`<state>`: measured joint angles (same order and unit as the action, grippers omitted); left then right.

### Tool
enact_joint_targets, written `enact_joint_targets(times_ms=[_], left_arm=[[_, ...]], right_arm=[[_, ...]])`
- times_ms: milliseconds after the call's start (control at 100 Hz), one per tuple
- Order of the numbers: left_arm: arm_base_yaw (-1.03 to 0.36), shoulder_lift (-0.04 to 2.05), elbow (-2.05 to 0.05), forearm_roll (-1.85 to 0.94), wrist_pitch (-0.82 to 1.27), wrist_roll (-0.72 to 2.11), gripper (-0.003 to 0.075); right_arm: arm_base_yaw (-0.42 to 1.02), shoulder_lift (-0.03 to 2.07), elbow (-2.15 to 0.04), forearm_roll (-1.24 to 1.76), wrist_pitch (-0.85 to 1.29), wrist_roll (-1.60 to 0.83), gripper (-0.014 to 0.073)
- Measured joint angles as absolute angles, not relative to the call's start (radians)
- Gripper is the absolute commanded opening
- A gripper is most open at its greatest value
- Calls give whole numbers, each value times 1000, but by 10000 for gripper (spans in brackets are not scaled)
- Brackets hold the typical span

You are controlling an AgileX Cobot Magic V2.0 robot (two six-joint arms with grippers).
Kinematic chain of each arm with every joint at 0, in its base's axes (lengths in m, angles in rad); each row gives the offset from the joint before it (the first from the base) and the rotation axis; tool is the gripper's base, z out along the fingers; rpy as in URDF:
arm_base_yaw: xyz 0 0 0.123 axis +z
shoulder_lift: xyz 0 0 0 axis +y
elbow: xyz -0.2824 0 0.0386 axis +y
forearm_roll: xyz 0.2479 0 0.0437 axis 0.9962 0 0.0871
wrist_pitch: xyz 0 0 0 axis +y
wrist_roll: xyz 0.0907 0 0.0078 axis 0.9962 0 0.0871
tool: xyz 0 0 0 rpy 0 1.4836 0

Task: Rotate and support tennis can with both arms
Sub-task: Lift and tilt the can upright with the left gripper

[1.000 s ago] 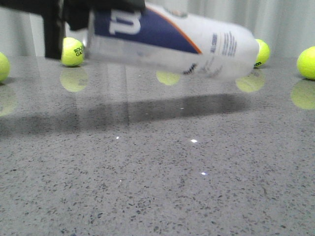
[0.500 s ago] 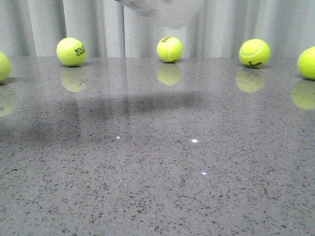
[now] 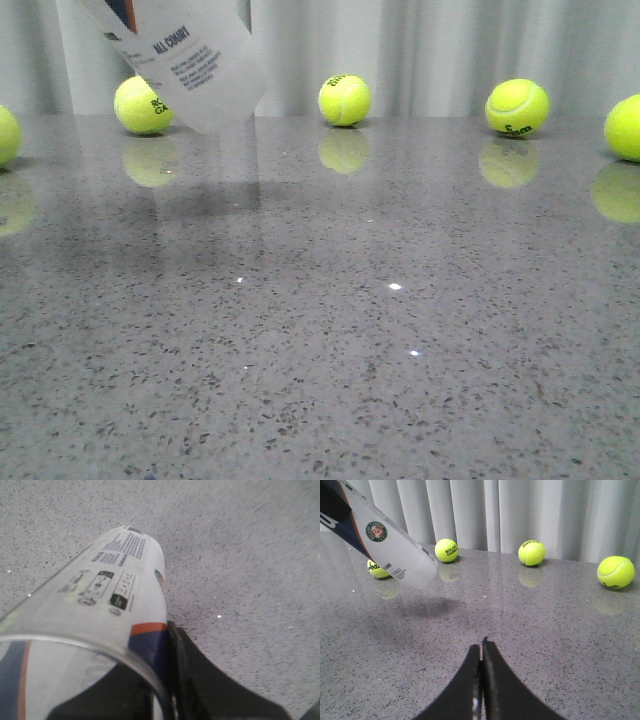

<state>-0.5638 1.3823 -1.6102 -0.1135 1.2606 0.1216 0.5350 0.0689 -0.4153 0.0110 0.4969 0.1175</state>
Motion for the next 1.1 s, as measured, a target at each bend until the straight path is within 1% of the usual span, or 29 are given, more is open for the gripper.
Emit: enact_joint_targets(times_ms=[120,240,590,690,830,900,950,1000,1050,1100], left_arm=[[-645,1446,-1640,-69,1263,115,-19],[-687,1507,-1652,-65,1263,126,-18],[-690,1548,-1665,-57,1263,176,-7],[-690,1550,-1690,-57,1263,178,55],[-680,1572,-1751,-54,1263,184,179],[-669,1596,-1784,-54,1263,186,270],[-664,1612,-1801,-54,1263,186,350],[-661,1633,-1822,-58,1263,186,407],[-659,1656,-1848,-62,1263,186,439],[-658,1682,-1871,-64,1263,186,446]], right_arm=[[535,69,-415,11,497,118,-60],[535,69,-415,11,497,118,-60],[535,69,-415,11,497,118,-60],[535,69,-415,11,497,118,-60],[535,69,-415,11,497,118,-60],[535,69,-415,11,497,118,-60],[535,69,-415,11,497,118,-60],[535,69,-415,11,497,118,-60],[535,69,-415,11,497,118,-60],[535,69,-415,11,497,118,-60]])
